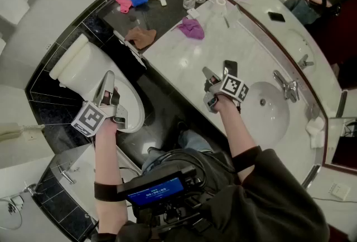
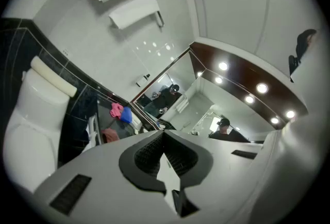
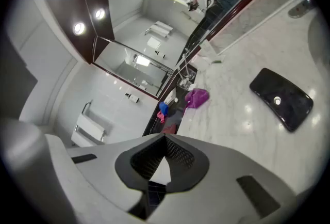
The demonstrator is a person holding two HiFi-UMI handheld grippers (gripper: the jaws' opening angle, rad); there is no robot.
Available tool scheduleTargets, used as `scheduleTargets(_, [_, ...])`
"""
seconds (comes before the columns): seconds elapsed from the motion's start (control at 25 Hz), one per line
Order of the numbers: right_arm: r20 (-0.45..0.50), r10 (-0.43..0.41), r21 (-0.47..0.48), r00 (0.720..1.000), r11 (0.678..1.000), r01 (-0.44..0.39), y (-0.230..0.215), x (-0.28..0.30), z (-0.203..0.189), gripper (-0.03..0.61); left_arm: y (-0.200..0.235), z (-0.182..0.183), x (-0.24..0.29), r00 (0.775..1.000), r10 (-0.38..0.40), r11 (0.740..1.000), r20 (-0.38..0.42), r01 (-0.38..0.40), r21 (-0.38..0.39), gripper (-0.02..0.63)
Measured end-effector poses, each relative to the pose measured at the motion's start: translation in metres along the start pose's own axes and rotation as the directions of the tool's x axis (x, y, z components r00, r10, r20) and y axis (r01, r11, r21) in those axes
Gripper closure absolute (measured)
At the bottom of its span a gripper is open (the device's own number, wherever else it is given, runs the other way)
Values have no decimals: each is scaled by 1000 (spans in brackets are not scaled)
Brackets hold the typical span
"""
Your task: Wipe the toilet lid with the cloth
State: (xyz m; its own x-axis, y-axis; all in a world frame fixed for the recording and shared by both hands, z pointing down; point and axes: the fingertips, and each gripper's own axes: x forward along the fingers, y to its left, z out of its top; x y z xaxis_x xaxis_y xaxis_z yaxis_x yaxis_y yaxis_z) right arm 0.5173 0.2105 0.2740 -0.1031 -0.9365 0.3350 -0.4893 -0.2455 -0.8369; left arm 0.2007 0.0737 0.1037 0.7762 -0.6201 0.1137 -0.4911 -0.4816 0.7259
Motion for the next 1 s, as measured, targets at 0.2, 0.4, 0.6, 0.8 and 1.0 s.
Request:
scheduleTargets(0.2, [-78,36,-152,996,987,-48,47,34,-23,560,30,18,-30,996,88,993,21,-89,75,612])
scheduleTargets(0.4, [-224,113,-316,968,931,-181,116,81,-63,560,62,43,-79,976,199,970,86,-209,121,612])
scheduleTargets(0.6, [-372,162,-471,914,815,-337,188,120,-123,560,102,62,-143,920,363,909,148,-384,161,612])
scheduleTargets(0.8, [-487,156,-610,859,644,-462,245,144,-188,560,133,75,-207,838,511,806,190,-544,235,612])
scheduleTargets(1.0, [-562,134,-683,816,481,-549,289,153,-246,560,159,83,-269,707,662,607,246,-700,376,612])
